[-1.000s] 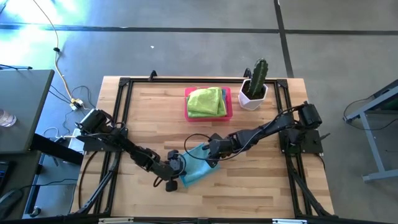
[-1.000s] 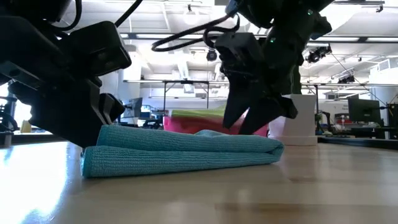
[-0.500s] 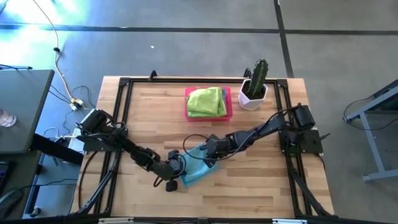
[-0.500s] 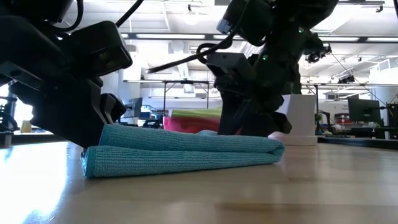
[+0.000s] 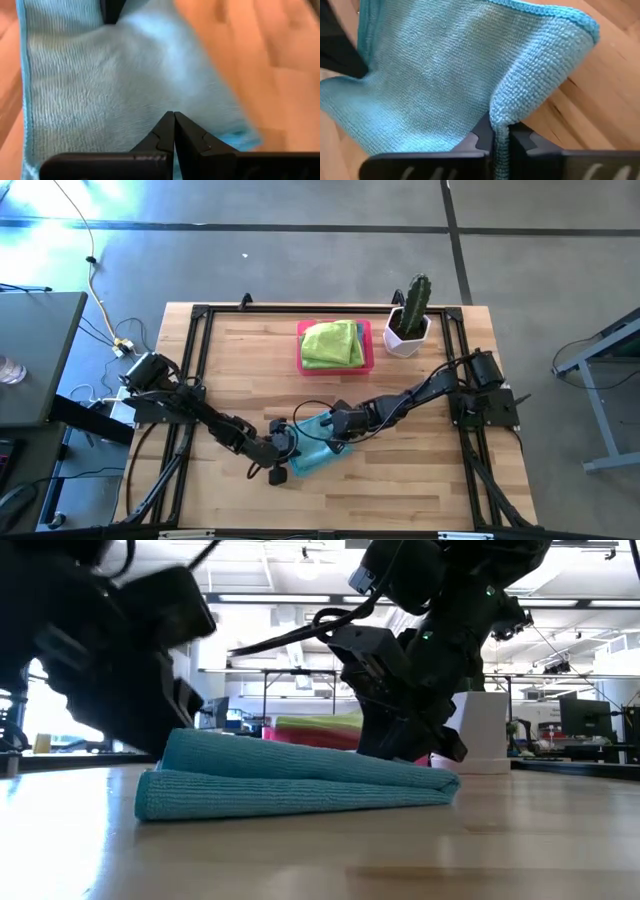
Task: Fold microfiber towels
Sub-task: Stack the folded blue microfiber cloth on top of the light green microfiber cloth in the pink bin
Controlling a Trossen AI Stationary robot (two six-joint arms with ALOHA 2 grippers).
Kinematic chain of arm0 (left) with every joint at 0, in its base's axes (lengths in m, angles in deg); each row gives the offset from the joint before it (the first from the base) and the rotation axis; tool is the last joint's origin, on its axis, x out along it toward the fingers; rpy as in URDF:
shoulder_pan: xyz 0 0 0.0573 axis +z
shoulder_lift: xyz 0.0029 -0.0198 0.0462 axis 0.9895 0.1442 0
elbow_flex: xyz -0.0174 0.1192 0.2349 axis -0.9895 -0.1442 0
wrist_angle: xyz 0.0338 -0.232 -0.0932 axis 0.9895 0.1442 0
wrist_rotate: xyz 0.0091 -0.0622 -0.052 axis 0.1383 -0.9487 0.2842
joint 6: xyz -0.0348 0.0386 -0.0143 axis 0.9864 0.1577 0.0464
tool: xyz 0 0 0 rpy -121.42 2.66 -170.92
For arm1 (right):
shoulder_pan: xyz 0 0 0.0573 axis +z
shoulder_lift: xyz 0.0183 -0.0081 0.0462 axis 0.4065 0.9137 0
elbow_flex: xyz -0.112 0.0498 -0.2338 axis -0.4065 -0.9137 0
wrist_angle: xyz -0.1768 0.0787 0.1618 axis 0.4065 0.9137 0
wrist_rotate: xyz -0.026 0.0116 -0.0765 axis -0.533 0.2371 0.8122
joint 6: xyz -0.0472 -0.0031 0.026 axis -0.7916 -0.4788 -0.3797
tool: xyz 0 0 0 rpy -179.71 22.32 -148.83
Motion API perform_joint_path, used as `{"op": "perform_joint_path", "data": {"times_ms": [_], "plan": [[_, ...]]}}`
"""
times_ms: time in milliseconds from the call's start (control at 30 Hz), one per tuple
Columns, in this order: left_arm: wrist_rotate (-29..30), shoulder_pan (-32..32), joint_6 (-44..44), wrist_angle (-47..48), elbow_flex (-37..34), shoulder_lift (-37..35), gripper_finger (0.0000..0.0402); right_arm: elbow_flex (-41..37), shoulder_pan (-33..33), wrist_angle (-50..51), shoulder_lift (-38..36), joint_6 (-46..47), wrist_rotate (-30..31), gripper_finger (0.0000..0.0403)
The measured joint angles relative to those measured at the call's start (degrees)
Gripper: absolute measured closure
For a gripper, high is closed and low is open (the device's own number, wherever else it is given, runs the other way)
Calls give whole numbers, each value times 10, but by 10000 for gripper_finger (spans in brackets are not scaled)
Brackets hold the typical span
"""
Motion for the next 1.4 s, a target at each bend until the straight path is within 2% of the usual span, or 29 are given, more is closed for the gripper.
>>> {"op": "perform_joint_path", "data": {"times_ms": [167, 333, 600, 833, 967, 1133, 1400], "plan": [[4, -22, 1, 22, 0, -49, 401, 4, -13, 11, -17, -5, 4, 399], [17, -52, 1, 53, 0, -110, 401, 54, -48, 35, -22, -65, 23, 401], [121, -93, 0, 124, 1, -214, 401, 186, -138, 56, -20, -212, 50, 402], [196, -114, 0, 192, 1, -278, 401, 297, -233, 122, -13, -284, 90, 402], [208, -121, 0, 209, 1, -292, 401, 326, -285, 232, -14, -252, 93, 403], [206, -124, -21, 213, 1, -291, 401, 314, -313, 355, -14, -209, 115, 403], [206, -124, -36, 213, 1, -290, 401, 296, -323, 406, -13, -195, 158, 403]]}}
